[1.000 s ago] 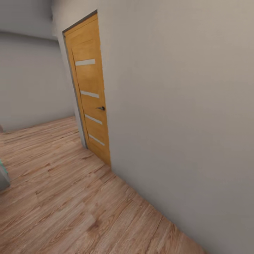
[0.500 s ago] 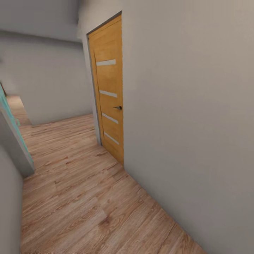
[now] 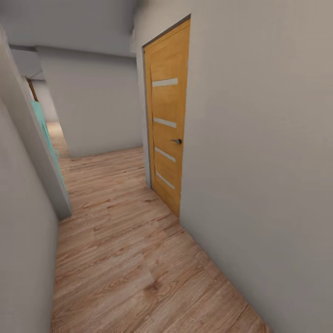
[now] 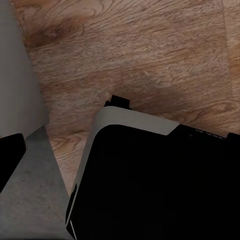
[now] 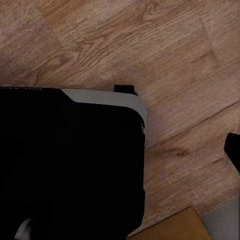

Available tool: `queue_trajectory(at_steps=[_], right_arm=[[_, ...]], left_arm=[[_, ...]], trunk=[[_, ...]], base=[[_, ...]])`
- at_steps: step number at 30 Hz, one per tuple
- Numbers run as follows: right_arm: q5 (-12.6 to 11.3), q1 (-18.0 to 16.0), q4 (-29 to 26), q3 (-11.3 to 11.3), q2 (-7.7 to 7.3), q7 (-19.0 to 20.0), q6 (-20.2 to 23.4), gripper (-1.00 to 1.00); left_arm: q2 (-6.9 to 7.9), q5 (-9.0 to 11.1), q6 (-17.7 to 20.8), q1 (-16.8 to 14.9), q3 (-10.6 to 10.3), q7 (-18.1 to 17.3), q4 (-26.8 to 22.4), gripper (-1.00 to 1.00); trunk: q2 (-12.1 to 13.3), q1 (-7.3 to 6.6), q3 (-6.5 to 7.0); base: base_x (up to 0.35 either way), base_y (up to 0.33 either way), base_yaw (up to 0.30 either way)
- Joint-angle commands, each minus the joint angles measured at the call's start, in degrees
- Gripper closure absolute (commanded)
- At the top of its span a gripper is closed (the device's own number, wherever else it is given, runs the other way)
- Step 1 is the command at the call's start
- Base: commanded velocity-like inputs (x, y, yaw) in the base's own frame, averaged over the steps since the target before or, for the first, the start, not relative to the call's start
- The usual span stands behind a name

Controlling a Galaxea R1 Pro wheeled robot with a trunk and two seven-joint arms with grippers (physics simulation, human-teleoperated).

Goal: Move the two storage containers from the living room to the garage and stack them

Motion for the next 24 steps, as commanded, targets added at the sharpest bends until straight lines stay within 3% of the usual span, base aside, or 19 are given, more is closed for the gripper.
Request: queue_trajectory(at_steps=[1, 21, 24], right_arm=[[-0.54, -0.06, 0.17, 0.49, 0.04, -0.09, -0.33, -1.00], [-0.51, -0.06, 0.17, 0.50, 0.06, -0.09, -0.31, -1.00], [-0.71, -0.06, 0.17, 0.50, -0.06, -0.09, -0.32, -1.00]], left_arm=[[-0.01, 0.41, -0.13, -0.04, -0.48, 0.16, 0.02, -1.00], [0.06, 0.41, -0.13, -0.04, -0.45, 0.18, 0.02, -1.00], [0.06, 0.41, -0.13, -0.04, -0.46, 0.17, 0.02, -1.00]], trunk=[[-0.07, 0.01, -0.08], [-0.07, 0.01, -0.08], [-0.07, 0.01, -0.08]], base=[[0.000, 0.000, 0.300], [0.000, 0.000, 0.300], [0.000, 0.000, 0.125]])
